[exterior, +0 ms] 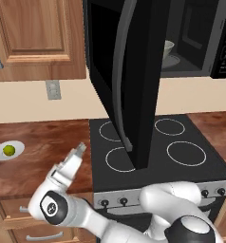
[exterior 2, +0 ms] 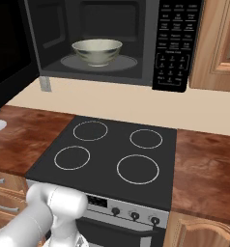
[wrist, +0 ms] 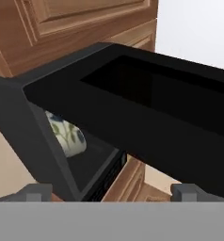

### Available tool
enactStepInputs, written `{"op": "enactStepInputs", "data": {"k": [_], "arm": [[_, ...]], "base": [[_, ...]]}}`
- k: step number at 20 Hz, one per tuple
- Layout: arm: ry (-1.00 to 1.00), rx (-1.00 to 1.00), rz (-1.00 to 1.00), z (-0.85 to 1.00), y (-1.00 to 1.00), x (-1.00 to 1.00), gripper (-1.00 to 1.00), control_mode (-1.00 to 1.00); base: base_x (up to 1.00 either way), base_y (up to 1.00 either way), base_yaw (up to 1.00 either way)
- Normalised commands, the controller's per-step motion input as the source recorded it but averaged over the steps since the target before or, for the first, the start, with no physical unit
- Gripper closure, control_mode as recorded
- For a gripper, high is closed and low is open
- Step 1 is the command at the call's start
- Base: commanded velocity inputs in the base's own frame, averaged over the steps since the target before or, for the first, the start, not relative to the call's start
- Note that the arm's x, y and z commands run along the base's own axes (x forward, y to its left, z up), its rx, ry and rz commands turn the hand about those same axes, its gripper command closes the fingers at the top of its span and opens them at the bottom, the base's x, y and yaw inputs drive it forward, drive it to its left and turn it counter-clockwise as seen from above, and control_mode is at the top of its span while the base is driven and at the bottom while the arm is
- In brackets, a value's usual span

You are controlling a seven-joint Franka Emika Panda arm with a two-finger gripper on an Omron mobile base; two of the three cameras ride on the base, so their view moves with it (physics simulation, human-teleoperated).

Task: Remove the pear from the bowl and place it on the small plate. Then place the bowl with only the shrimp in the microwave, close the door, and press the start button to microwave the shrimp.

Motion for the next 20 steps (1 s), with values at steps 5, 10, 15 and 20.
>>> {"op": "enactStepInputs", "data": {"k": [5, 10, 15, 20], "arm": [[0.06, -0.04, -0.1, 0.69, 0.0, -0.43, -1.0, -1.0], [0.02, 0.0, -0.08, 0.63, -0.06, -0.43, -1.0, -1.0], [0.04, 0.0, -0.03, 0.58, -0.28, -0.39, -1.0, -1.0], [0.1, 0.0, -0.01, 0.57, -0.46, -0.12, -1.0, -1.0]], "base": [[0.0, 0.0, 0.0], [0.0, 0.0, 0.0], [0.0, 0.0, 0.0], [0.0, 0.0, 0.0]]}}
